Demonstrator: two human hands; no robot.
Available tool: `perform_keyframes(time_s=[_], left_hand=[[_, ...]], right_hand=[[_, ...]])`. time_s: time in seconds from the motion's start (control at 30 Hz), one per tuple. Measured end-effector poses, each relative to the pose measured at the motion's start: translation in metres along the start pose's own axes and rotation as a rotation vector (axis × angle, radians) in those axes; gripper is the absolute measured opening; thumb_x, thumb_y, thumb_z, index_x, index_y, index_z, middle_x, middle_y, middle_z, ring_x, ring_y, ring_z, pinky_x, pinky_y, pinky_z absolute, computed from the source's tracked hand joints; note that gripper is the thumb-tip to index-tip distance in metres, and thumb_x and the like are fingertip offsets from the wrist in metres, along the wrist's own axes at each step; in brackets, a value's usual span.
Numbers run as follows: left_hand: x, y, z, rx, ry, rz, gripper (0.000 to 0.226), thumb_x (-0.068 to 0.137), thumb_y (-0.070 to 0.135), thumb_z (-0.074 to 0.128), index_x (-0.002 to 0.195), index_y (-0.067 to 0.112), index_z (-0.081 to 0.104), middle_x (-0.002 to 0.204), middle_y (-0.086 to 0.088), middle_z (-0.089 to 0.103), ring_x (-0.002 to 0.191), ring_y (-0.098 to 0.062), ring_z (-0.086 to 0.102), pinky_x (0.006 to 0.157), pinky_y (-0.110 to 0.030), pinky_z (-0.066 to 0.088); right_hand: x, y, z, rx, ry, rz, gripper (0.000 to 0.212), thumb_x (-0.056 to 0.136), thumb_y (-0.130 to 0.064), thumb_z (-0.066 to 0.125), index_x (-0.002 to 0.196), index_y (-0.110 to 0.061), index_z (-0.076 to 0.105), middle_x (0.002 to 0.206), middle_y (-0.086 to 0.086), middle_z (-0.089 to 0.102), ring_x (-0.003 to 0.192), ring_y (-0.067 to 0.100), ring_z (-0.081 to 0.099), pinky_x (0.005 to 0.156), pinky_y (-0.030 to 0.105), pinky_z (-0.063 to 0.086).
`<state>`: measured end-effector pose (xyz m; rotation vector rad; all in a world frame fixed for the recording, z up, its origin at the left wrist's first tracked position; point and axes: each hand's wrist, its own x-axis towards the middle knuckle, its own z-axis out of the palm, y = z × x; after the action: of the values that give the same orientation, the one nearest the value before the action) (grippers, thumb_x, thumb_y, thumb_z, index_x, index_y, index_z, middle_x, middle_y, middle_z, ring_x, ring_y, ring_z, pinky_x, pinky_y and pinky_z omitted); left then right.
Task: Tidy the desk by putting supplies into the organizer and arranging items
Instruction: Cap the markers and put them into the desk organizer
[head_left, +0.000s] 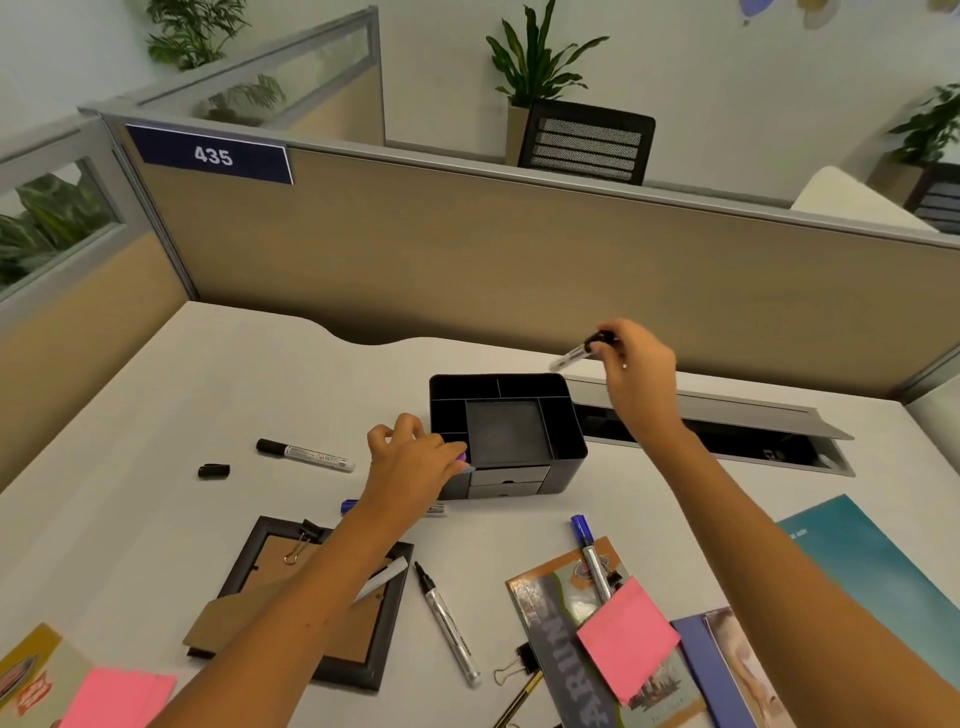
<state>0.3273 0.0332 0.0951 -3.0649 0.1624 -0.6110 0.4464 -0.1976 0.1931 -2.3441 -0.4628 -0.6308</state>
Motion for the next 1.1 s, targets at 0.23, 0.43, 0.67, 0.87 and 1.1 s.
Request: perform_keyframes(time_s=[0.23,0.43,0.67,0.87,1.1], left_hand=[[-0.008,-0.003,0.014,0.024,0.043,0.072,0.029,0.061,0.042,0.083,0.085,0.031,0.074,0.069,0.010,0.068,0.079,-0.020,0.063,0.068,-0.033,0.020],[-0.007,-0.004,0.017,-0.001,0.093,0.051,0.031,0.058,0.039,0.086,0.085,0.031,0.075,0.085,0.009,0.070,0.087,-0.022,0.063,0.068,-0.037,0.034],[-0.011,-0.004,0.017,-0.047,0.146,0.029,0.033,0.054,0.037,0.088,0.084,0.029,0.075,0.087,0.007,0.071,0.097,-0.020,0.049,0.072,-0.038,0.033],[-0.015,-0.003,0.014,-0.059,0.079,0.000,0.040,0.054,0.035,0.088,0.091,0.027,0.074,0.095,0.006,0.071,0.103,-0.021,0.047,0.075,-0.038,0.033],[-0.034,0.002,-0.001,-0.096,-0.002,-0.088,0.054,0.079,0.042,0.068,0.128,0.023,0.056,0.127,-0.004,0.059,0.116,-0.024,0.043,0.075,-0.042,0.042]], right_hand=[[0.012,0.011,0.048,-0.088,-0.280,0.100,0.010,0.092,-0.009,0.051,0.101,-0.005,0.054,0.093,0.013,0.068,0.083,0.031,0.061,0.069,0.037,0.051],[0.008,0.018,0.064,-0.163,-0.307,0.108,0.013,0.093,-0.009,0.049,0.102,-0.002,0.057,0.096,0.013,0.066,0.084,0.027,0.060,0.070,0.033,0.047],[0.008,0.024,0.066,-0.245,-0.303,0.161,0.017,0.094,-0.007,0.046,0.101,0.000,0.060,0.100,0.018,0.064,0.086,0.033,0.059,0.076,0.040,0.050],[0.001,0.026,0.060,-0.232,-0.317,0.168,0.032,0.092,-0.003,0.051,0.124,-0.004,0.053,0.121,0.018,0.058,0.107,0.034,0.056,0.090,0.039,0.046],[-0.044,0.021,0.045,0.002,-0.054,0.272,0.028,0.094,-0.011,0.050,0.121,-0.004,0.053,0.118,0.014,0.058,0.104,0.027,0.058,0.087,0.029,0.045]])
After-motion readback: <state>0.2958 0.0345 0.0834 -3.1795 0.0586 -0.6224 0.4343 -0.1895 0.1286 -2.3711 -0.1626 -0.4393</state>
